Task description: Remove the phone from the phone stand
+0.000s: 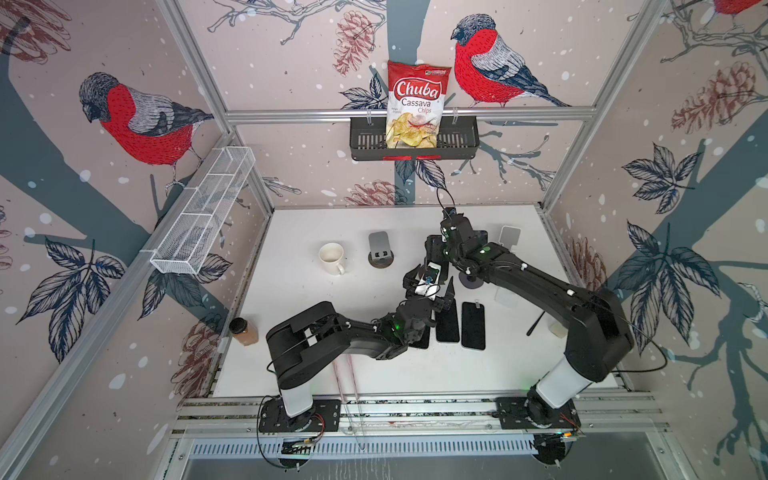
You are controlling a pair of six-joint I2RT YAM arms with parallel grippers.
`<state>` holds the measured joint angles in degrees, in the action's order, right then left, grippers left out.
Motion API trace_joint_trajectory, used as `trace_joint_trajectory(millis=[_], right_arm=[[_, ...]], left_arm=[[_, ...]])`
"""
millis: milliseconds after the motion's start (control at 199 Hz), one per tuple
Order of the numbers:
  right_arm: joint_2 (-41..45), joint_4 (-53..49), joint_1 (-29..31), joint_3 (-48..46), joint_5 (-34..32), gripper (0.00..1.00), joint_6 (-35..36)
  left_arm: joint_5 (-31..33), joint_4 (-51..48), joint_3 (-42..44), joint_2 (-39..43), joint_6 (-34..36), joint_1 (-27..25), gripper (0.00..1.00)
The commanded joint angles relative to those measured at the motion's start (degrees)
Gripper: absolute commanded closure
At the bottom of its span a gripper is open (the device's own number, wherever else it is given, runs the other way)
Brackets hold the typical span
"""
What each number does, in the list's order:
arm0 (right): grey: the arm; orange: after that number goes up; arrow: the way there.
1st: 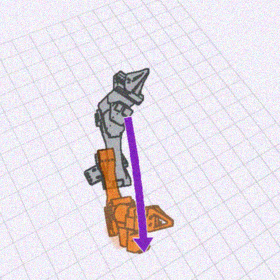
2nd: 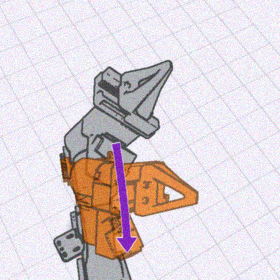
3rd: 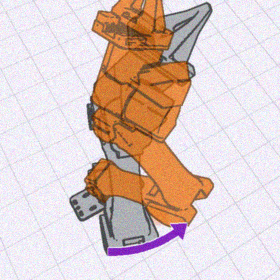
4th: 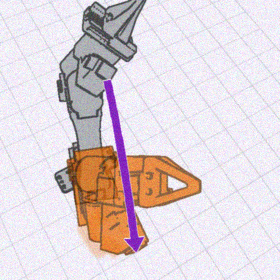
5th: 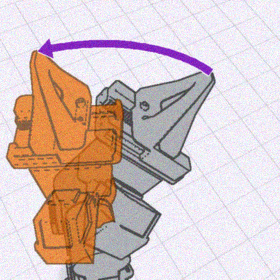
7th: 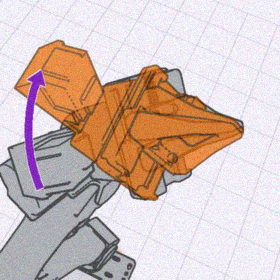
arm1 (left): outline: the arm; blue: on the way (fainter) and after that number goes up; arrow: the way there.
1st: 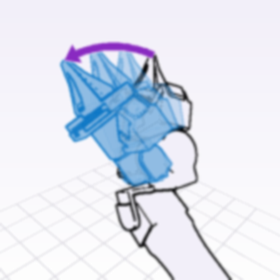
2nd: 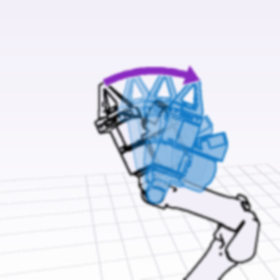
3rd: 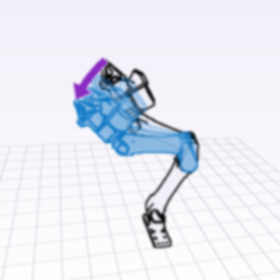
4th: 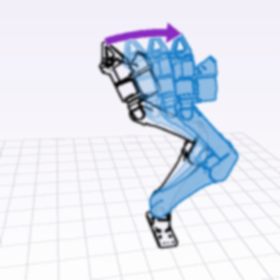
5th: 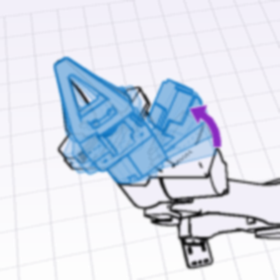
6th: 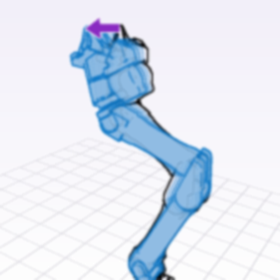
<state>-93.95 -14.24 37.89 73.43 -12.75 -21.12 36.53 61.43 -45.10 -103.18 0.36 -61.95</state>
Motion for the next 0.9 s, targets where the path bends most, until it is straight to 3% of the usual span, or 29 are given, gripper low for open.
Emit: trace_joint_trajectory(millis=[0, 392, 899], right_arm=[[1.17, 2.95, 0.37, -0.59, -1.76, 0.38, -0.89], [2.06, 2.99, 1.63, 0.00, -1.18, 0.38, -1.99], [3.82, 2.83, 2.70, -0.25, 1.10, 0.38, -3.35]], left_arm=[[3.13, 2.73, -2.08, -1.77, -0.54, -0.10, 0.03], [6.19, 4.44, -5.50, -5.93, -3.11, -0.33, 0.03], [17.83, 8.10, -7.31, -9.47, 0.03, -0.55, 0.03]])
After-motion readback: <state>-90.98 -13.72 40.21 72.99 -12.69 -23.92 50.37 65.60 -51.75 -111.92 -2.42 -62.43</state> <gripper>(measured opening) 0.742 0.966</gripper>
